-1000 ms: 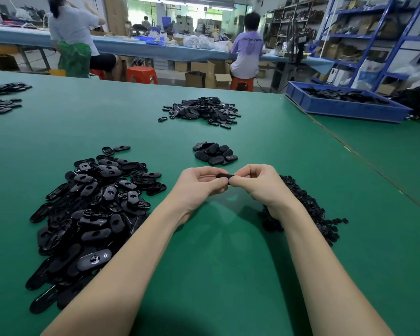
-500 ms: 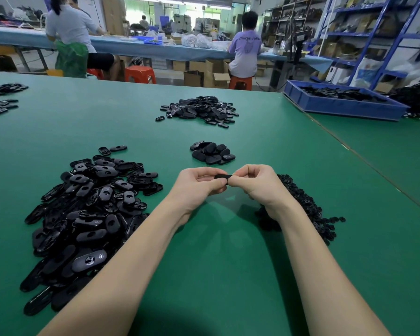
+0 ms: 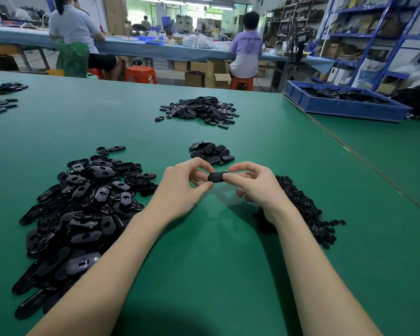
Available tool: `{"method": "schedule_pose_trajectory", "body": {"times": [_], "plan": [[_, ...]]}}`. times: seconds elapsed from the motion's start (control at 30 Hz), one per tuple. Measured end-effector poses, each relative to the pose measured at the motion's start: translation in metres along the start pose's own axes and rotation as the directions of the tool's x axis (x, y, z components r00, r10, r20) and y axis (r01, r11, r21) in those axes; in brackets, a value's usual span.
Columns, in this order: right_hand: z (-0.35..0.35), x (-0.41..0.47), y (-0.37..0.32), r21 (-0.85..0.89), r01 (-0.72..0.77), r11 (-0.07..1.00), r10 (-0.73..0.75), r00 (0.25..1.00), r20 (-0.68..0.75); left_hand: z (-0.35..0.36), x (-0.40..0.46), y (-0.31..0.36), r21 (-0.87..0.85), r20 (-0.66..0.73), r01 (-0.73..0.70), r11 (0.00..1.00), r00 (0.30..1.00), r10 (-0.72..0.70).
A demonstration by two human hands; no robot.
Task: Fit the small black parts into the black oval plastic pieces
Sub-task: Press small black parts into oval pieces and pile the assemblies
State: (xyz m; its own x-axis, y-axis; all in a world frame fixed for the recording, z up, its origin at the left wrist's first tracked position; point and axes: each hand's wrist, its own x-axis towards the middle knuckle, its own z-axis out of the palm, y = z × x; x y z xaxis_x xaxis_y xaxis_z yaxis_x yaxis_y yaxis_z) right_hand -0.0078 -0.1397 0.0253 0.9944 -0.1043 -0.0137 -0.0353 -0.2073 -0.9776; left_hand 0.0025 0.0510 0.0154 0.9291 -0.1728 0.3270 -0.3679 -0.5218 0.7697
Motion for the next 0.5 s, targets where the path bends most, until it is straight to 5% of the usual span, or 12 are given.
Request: {"method": "schedule_pose_trajectory", "body": {"times": [0.2, 0.37, 0.5], "plan": [[0.007, 0.003, 0.004, -0.043, 0.024, 0.999, -0.03, 0.99, -0.137, 0.013, 0.047, -0.007, 0.076, -0.203, 0.092, 0.993, 0.976, -0.075], [0.007, 0.004, 0.008, -0.092, 0.021, 0.996, -0.033, 0.991, -0.128, 0.03, 0.092, -0.008, 0.025, -0.203, 0.333, 0.943, 0.925, -0.322], [0.006, 0.005, 0.01, -0.128, 0.021, 0.992, -0.037, 0.992, -0.12, 0.038, 0.099, -0.015, 0.039, -0.226, 0.405, 0.914, 0.894, -0.387]]}}
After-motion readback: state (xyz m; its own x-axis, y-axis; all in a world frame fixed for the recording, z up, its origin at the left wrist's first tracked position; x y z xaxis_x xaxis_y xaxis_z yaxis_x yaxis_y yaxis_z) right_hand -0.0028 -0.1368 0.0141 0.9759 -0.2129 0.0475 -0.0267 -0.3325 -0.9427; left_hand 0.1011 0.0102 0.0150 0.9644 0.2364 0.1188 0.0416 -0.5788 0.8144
